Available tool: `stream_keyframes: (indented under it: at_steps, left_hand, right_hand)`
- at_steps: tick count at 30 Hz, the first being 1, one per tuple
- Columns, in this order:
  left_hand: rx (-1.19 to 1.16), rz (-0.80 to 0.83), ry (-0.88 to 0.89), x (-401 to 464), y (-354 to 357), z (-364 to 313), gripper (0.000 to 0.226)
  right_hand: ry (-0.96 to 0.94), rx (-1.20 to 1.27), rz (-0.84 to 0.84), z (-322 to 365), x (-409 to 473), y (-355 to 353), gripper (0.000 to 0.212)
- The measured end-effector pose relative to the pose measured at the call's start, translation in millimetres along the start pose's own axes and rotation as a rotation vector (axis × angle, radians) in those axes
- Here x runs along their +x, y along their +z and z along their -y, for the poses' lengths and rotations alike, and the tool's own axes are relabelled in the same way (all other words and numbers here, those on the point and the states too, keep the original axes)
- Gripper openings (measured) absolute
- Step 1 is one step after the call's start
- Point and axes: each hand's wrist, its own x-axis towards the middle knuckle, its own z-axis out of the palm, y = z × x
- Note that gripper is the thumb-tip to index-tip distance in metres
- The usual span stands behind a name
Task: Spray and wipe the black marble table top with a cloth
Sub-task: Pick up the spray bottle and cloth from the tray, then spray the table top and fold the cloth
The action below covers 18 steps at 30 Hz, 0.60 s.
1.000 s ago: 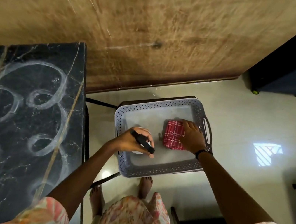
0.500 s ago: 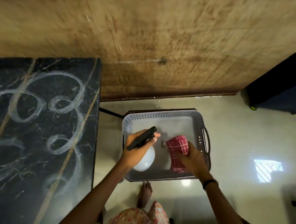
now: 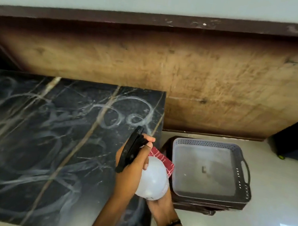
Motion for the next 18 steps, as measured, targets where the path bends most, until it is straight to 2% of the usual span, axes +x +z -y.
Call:
stream_keyframes:
  at_steps: [3, 4, 6, 7, 9, 11, 14, 18]
  left_hand:
    - [0.055, 0.134, 0.007, -10, -74, -5, 0.016]
    - [0.083, 0.186, -0.014, -12, -101, -4, 0.018]
    - [0.124, 0.22, -0.071, -14, -151, 0, 0.009]
    - [0.131, 0.188, -0.116, -13, -179, 2, 0.008]
    - [0.147, 0.081, -0.175, -12, -235, 9, 0.035]
    - [0.202, 0.032, -0.193, -17, -289, 9, 0.044]
    - [0.337, 0.013, -0.183, -33, -373, 7, 0.029]
    - [0.365, -0.122, -0.206, -59, -464, 19, 0.017]
  right_hand:
    - [-0.055, 0.042, 0.093, -55, -1, 37, 0.05]
    - [-0.084, 0.004, 0.101, -75, 1, 50, 0.053]
    - [-0.146, -0.081, 0.131, -115, 3, 76, 0.05]
    - [-0.145, -0.099, 0.135, -138, 4, 88, 0.046]
    - [-0.117, -0.186, 0.154, -181, 5, 111, 0.036]
    - [-0.136, -0.441, 0.101, -216, 7, 129, 0.039]
    - [-0.183, -0.825, -0.073, -260, 14, 150, 0.033]
    - [-0.117, -1.113, -0.097, -288, 22, 167, 0.028]
